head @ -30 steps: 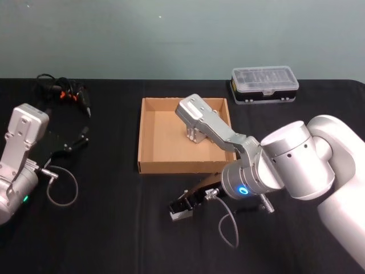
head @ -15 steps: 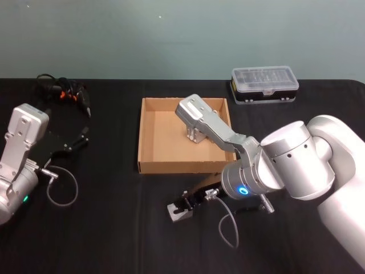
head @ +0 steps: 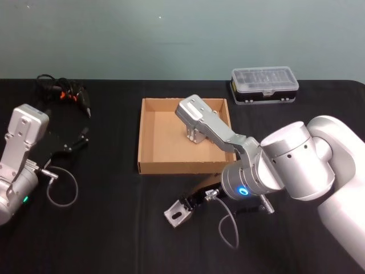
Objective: Use one hand to pick up the angle iron from the table and place it into the box.
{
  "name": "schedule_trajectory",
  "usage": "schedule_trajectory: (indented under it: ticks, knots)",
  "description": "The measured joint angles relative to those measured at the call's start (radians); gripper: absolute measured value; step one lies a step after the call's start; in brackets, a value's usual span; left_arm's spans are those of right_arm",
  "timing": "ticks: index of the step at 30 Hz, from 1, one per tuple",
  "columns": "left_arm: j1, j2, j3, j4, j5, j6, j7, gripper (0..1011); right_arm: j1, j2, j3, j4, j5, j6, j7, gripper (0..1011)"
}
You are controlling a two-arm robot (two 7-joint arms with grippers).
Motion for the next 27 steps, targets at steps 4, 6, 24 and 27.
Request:
schedule_trajectory:
  ticks: [4,6,24,27]
  knots:
    - [0.0,0.0,0.0,0.0,0.0,0.0,0.0,1011,0.0,0.0,0.0,0.0,0.0,0.0,0.0,64]
    - [0.0,0.0,0.0,0.0,0.0,0.0,0.0,1011,0.0,0.0,0.0,0.0,0.0,0.0,0.0,64]
    - [0.0,0.0,0.0,0.0,0.0,0.0,0.0,1011,0.001,0.006,0.076,-0.082,-0.039,-0.12,0.023,64]
    - [0.0,0.0,0.0,0.0,0.0,0.0,0.0,1011,0.022,-0.005,0.085,-0.054,-0.046,-0.139,0.025,64]
